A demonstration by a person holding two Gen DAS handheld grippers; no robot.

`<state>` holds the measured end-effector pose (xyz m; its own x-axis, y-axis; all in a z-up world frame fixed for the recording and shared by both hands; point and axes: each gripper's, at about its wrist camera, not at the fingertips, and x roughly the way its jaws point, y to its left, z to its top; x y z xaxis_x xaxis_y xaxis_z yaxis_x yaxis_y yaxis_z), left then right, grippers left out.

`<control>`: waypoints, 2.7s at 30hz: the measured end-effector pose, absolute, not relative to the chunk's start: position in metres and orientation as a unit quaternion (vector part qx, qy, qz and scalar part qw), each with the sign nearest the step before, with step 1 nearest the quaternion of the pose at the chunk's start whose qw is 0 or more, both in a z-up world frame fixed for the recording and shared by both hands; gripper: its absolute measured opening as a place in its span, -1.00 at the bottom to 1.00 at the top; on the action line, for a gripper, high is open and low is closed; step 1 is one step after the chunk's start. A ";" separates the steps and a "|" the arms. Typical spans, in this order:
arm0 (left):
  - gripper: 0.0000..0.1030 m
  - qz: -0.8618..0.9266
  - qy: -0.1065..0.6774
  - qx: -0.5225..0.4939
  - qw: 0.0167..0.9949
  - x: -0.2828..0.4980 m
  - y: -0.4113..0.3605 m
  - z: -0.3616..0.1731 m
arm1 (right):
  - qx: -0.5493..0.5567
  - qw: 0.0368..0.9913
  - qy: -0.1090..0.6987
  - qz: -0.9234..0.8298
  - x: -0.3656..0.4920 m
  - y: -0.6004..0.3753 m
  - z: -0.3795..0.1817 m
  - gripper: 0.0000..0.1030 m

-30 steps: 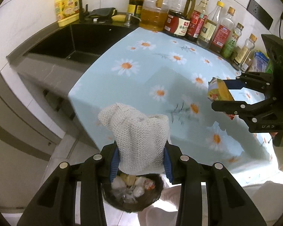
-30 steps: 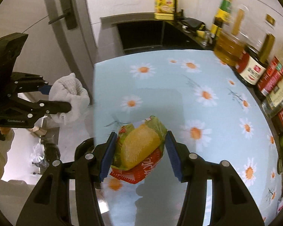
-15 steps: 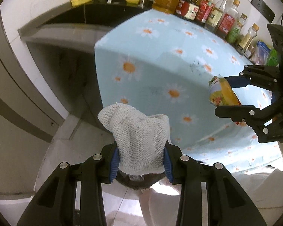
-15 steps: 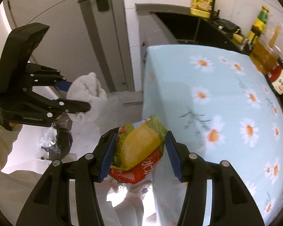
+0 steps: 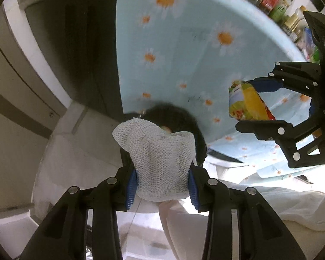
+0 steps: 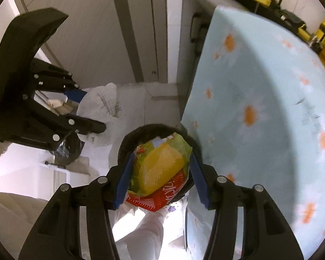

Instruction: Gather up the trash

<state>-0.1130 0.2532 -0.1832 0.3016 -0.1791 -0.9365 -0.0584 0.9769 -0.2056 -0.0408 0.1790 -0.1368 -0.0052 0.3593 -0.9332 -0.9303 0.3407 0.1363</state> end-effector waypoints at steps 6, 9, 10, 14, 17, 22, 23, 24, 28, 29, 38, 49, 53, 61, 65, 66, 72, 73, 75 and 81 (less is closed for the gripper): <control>-0.26 -0.042 0.610 -0.118 0.783 -0.115 0.251 -0.231 | -0.298 0.631 0.522 0.491 -0.052 0.182 -0.201 0.03; -0.26 -0.048 0.614 -0.125 0.778 -0.112 0.249 -0.257 | -0.297 0.630 0.531 0.483 -0.054 0.180 -0.231 0.03; -0.26 -0.050 0.615 -0.124 0.777 -0.110 0.248 -0.266 | -0.299 0.629 0.533 0.480 -0.054 0.178 -0.239 0.03; -0.26 -0.054 0.618 -0.132 0.773 -0.101 0.248 -0.298 | -0.307 0.620 0.540 0.480 -0.053 0.179 -0.276 0.03; -0.26 -0.054 0.620 -0.145 0.769 -0.094 0.248 -0.318 | -0.308 0.610 0.549 0.481 -0.048 0.180 -0.299 0.03; -0.21 -0.054 0.632 -0.130 0.762 -0.088 0.244 -0.347 | -0.324 0.600 0.551 0.481 -0.046 0.187 -0.329 0.03; -0.16 -0.057 0.631 -0.128 0.763 -0.088 0.243 -0.350 | -0.323 0.598 0.554 0.481 -0.045 0.188 -0.333 0.03; 0.05 -0.059 0.629 -0.127 0.765 -0.088 0.242 -0.353 | -0.320 0.600 0.554 0.481 -0.043 0.190 -0.335 0.03; 0.58 -0.053 0.604 -0.137 0.784 -0.093 0.248 -0.351 | -0.319 0.616 0.547 0.468 -0.040 0.187 -0.333 0.75; 0.61 -0.056 0.598 -0.144 0.786 -0.094 0.250 -0.350 | -0.321 0.617 0.543 0.471 -0.041 0.187 -0.332 0.76; 0.72 -0.048 0.577 -0.131 0.805 -0.101 0.257 -0.339 | -0.355 0.609 0.520 0.481 -0.061 0.187 -0.319 0.86; 0.87 -0.042 0.550 -0.134 0.823 -0.121 0.269 -0.294 | -0.361 0.621 0.480 0.503 -0.081 0.191 -0.260 0.91; 0.87 -0.016 0.537 -0.112 0.836 -0.128 0.274 -0.265 | -0.345 0.637 0.463 0.511 -0.084 0.188 -0.225 0.91; 0.87 0.013 0.515 -0.095 0.852 -0.119 0.277 -0.207 | -0.276 0.698 0.434 0.498 -0.067 0.172 -0.134 0.91; 0.87 -0.001 0.498 -0.086 0.863 -0.103 0.264 -0.175 | -0.255 0.724 0.429 0.477 -0.052 0.159 -0.102 0.91; 0.87 -0.003 0.494 -0.076 0.866 -0.098 0.258 -0.168 | -0.253 0.730 0.426 0.470 -0.049 0.155 -0.096 0.91; 0.87 -0.035 0.446 -0.069 0.892 -0.062 0.221 -0.112 | -0.229 0.765 0.423 0.428 -0.026 0.117 -0.063 0.91; 0.87 -0.039 0.440 -0.066 0.895 -0.055 0.216 -0.104 | -0.222 0.774 0.421 0.418 -0.021 0.108 -0.056 0.91; 0.87 -0.055 0.426 -0.059 0.901 -0.042 0.205 -0.087 | -0.211 0.788 0.423 0.394 -0.012 0.092 -0.046 0.91; 0.87 -0.077 0.396 -0.022 0.915 -0.006 0.173 -0.055 | -0.158 0.828 0.432 0.322 0.021 0.030 -0.027 0.91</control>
<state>-0.0059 0.1725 -0.0553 0.6749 -0.1591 -0.7205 0.1240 0.9870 -0.1019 0.0207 0.0301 -0.0266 0.4203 0.3956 -0.8166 -0.6691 0.7431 0.0156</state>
